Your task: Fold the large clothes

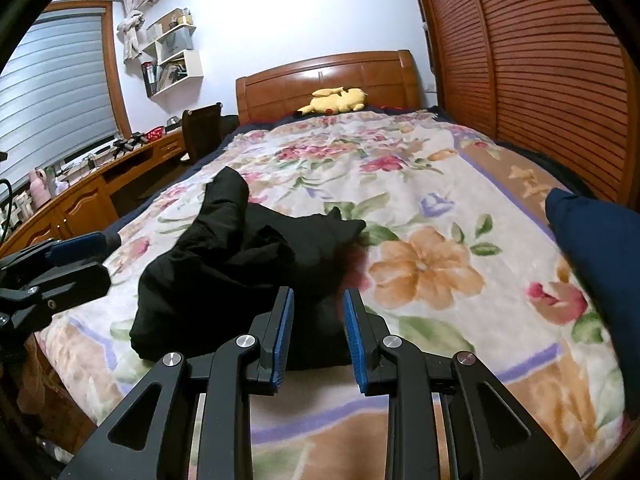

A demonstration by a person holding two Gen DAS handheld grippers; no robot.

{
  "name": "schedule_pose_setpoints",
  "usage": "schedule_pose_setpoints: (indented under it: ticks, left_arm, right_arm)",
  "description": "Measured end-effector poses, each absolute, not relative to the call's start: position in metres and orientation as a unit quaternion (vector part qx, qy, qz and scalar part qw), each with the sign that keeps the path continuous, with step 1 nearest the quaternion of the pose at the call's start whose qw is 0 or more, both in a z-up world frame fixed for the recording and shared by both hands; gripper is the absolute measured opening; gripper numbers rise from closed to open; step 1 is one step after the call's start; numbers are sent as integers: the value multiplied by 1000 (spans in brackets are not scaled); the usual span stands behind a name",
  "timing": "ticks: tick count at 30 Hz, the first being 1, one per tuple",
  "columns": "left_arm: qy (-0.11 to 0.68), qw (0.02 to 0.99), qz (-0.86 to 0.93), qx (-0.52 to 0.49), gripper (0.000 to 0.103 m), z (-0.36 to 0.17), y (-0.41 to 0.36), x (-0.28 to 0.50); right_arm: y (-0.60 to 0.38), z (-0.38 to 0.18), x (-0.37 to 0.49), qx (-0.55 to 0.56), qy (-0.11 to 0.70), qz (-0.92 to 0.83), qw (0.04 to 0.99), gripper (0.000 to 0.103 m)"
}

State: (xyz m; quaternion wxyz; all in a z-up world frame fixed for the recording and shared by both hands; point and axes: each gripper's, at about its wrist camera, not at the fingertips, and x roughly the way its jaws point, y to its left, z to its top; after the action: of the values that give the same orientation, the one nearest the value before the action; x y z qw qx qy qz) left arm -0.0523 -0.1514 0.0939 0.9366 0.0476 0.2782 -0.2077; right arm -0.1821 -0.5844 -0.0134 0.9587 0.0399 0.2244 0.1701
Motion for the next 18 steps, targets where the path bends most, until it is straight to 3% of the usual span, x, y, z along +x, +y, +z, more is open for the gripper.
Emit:
schedule_pose_setpoints:
  ticks: [9, 14, 18]
  left_arm:
    - [292, 943, -156, 32, 78, 63, -91, -33]
    - [301, 942, -147, 27, 78, 46, -71, -23]
    - [294, 944, -144, 36, 78, 38, -63, -18]
  right_arm:
    - [-563, -7, -181, 18, 205, 198, 958, 28]
    - [-554, -6, -172, 23, 191, 202, 960, 56]
    - [-545, -6, -161, 0, 189, 196, 962, 59]
